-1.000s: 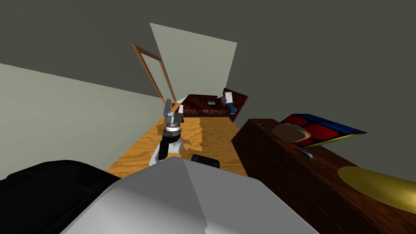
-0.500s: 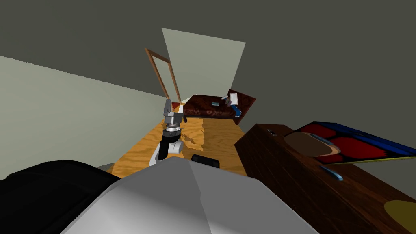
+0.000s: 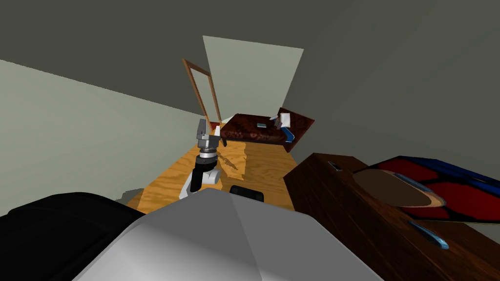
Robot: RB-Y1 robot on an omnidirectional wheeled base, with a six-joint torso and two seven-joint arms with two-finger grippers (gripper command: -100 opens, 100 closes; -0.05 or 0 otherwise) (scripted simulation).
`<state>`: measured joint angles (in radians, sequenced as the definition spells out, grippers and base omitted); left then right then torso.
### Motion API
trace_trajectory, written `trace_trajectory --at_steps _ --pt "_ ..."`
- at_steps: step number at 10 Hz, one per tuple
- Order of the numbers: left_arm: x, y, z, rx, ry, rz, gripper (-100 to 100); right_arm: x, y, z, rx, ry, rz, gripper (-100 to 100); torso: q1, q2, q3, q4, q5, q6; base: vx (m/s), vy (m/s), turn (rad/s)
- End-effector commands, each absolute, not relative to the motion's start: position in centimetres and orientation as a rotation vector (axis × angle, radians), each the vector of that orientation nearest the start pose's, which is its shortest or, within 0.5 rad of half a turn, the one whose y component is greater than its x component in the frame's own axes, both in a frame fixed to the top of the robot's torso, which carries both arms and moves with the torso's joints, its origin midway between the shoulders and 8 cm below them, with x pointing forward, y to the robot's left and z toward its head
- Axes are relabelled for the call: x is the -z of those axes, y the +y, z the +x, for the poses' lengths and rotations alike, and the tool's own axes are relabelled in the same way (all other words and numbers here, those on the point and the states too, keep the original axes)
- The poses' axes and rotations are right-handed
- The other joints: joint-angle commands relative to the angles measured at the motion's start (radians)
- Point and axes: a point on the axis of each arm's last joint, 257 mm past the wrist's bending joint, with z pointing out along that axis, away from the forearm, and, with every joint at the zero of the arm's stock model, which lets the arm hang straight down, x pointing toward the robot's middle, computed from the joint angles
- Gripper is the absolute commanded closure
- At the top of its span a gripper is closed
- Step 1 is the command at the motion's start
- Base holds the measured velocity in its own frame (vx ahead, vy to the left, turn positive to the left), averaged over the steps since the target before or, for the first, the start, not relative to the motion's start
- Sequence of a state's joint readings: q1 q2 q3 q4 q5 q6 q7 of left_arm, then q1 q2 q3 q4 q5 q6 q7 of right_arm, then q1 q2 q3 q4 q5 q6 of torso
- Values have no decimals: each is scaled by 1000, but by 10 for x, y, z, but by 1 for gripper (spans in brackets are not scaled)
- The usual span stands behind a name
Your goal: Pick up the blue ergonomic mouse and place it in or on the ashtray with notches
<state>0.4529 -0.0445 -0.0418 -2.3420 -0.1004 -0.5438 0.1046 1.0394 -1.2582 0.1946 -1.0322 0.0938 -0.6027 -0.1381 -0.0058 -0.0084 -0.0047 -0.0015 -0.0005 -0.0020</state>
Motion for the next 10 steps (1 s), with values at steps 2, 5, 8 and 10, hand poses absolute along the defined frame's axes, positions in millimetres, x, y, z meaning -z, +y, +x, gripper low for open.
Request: trace_trajectory --at_steps 2,5,8,10 --pt "-74 249 327 1424 507 -547 0 354 -701 -63 103 2703 752 -100 -1 -1 0 0 -1 1 67 -133 200" --pt "-74 249 327 1424 508 -546 0 328 -730 -72 194 2754 698 -100 -5 -2 -1 0 -2 0 58 -155 162" --pt "-74 249 327 1424 508 -547 0 295 -756 -81 273 2833 614 -100 -7 0 0 0 -2 1 31 -210 177" --pt "-74 249 327 1424 508 -546 0 284 -763 -86 291 2868 582 -100 -11 0 0 0 -3 0 9 -245 263"
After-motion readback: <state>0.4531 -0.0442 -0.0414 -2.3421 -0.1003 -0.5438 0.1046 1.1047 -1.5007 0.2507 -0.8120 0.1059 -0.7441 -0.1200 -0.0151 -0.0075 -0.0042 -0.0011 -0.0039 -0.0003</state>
